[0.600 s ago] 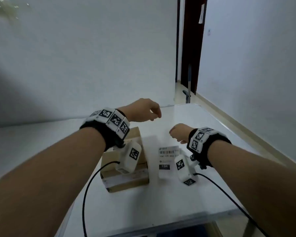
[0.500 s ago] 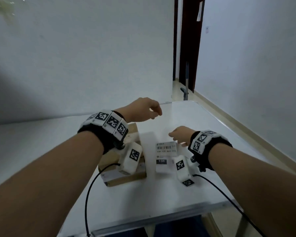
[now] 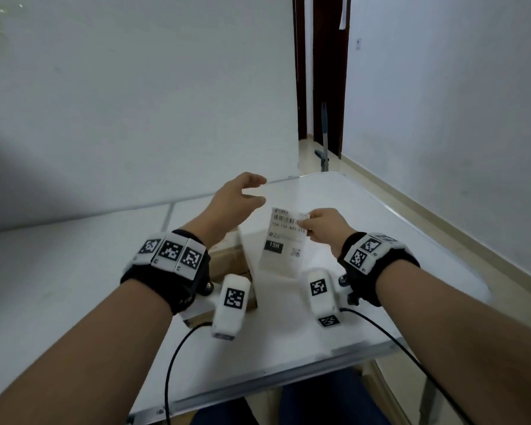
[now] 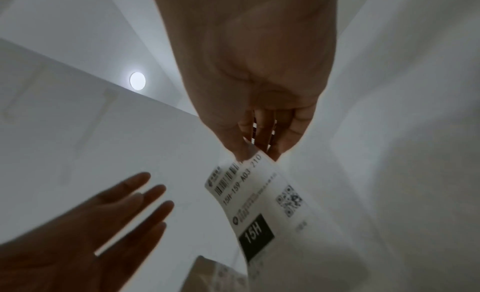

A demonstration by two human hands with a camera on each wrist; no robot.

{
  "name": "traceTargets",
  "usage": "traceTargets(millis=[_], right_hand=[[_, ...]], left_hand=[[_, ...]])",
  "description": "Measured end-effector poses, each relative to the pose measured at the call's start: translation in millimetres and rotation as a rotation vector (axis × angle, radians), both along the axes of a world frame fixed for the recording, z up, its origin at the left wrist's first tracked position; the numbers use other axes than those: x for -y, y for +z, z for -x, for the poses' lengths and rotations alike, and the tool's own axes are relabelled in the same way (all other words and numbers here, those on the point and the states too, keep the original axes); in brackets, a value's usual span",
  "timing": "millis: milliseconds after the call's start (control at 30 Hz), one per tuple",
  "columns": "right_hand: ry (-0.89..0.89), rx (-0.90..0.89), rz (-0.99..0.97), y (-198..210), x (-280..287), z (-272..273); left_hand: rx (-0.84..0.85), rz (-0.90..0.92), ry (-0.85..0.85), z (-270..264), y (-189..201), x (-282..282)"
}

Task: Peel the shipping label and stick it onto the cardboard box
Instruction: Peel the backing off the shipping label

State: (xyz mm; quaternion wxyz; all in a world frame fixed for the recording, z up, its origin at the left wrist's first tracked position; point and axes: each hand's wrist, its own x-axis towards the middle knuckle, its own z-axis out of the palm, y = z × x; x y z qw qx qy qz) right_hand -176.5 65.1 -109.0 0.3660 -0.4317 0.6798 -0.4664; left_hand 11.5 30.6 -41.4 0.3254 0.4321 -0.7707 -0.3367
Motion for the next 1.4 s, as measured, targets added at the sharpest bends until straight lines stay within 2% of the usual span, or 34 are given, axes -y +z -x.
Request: traceTargets(millis=[67, 167, 367, 533, 700, 867, 1000, 1100, 1300, 1400], right_hand=[[-0.029, 0.097, 0.112, 16.2, 1.5, -3.7], [-0.023, 0.199, 0.216, 37.3, 2.2, -12.7], [-0.002, 0.3, 0.303, 49.6, 1.0, -21.4], [-0.047, 0.392, 0.309, 48.7, 5.2, -32.6], [-0.004, 0.47, 0.327, 49.2, 8.4, -48.8], [0.166, 0.532, 0.212, 45.6, -3.0, -65.8], [0.324, 0.511, 0.108, 39.2, -12.0, -79.7], [0.343, 0.513, 0.117, 37.7, -15.8, -87.4], [0.328, 0.482, 0.117, 37.1, -17.1, -97.7], [0.3, 0.501, 0.118, 36.4, -18.1, -101.7]], left_hand=[[-0.069, 0.013, 0.072, 2.9, 2.7, -0.1], [-0.181, -0.091, 0.083, 6.1, 6.2, -2.5], [-0.309, -0.241, -0.072, -4.9, 4.5, -10.5], [-0.261, -0.238, -0.097, -14.0, 3.6, -8.4], [-0.26, -0.244, -0.091, -28.0, -0.7, -5.6], [-0.48, -0.234, 0.096, -47.9, -7.6, 2.3], [-0.597, -0.245, 0.153, -58.3, -11.9, 1.8], [-0.646, -0.251, 0.168, -63.0, -14.1, -2.2], [-0.651, -0.223, 0.158, -69.5, -20.0, -10.1], [-0.491, -0.114, 0.242, -73.4, -22.4, -10.7]])
